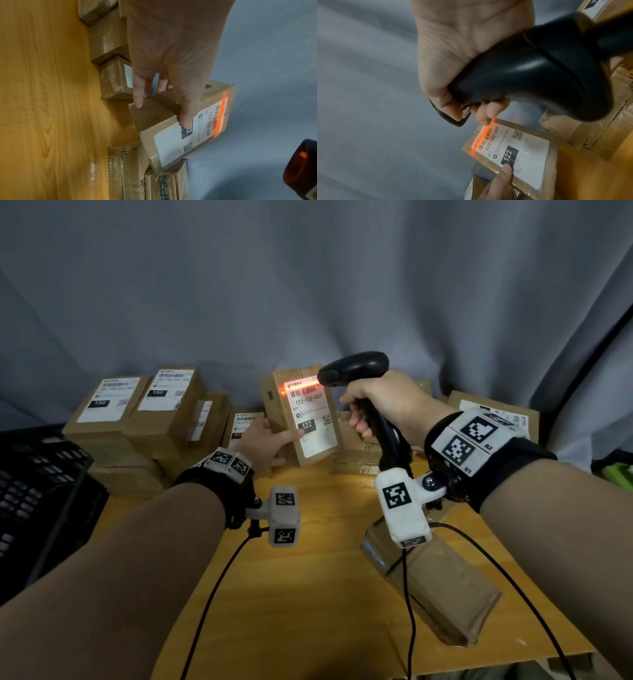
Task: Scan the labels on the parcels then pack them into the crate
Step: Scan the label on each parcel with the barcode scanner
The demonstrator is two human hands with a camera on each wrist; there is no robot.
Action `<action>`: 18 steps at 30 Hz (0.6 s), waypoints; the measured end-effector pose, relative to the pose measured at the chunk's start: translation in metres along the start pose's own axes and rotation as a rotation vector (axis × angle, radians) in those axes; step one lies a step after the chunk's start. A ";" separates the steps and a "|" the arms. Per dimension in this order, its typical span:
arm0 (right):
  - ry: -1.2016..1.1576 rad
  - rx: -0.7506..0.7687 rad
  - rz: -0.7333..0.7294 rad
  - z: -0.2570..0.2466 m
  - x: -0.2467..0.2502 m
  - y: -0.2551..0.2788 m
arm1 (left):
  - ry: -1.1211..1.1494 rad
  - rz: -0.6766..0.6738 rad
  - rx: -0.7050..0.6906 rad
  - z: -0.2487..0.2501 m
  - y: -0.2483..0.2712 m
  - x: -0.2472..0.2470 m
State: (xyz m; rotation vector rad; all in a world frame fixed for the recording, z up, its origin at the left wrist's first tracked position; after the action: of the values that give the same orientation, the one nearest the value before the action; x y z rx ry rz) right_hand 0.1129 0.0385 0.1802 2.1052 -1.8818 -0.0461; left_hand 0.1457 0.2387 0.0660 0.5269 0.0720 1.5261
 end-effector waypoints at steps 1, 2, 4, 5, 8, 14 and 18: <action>0.004 0.000 -0.002 0.000 0.000 0.001 | -0.003 0.000 -0.001 -0.001 -0.001 -0.001; 0.008 -0.001 -0.005 0.000 0.001 0.001 | -0.005 -0.002 -0.004 -0.002 -0.002 -0.001; 0.015 -0.003 -0.011 0.001 0.001 0.002 | -0.011 -0.004 -0.009 -0.004 -0.003 -0.001; 0.017 -0.006 -0.011 0.001 0.001 0.003 | -0.016 -0.003 -0.009 -0.004 -0.004 -0.001; 0.024 -0.018 -0.013 0.001 0.001 0.005 | -0.011 0.007 -0.008 -0.004 -0.005 -0.001; 0.042 -0.050 -0.032 -0.002 0.001 0.007 | -0.034 -0.012 -0.007 -0.002 -0.009 0.000; 0.024 -0.019 -0.005 -0.006 0.003 0.007 | -0.032 -0.012 0.001 -0.003 -0.010 -0.001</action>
State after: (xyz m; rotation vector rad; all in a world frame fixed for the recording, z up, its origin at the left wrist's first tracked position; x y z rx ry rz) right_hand 0.1075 0.0367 0.1883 2.0885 -1.8556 -0.0395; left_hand 0.1539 0.2394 0.0597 0.5505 0.0515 1.5052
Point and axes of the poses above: each hand's wrist, its own y-axis away from the middle knuckle, its own x-axis out of the back of the hand, z = x × y, the point moved 3 cm from there along -y, towards the middle knuckle, and after that the axes turned 6 degrees about -y, right-handed, at the moved point
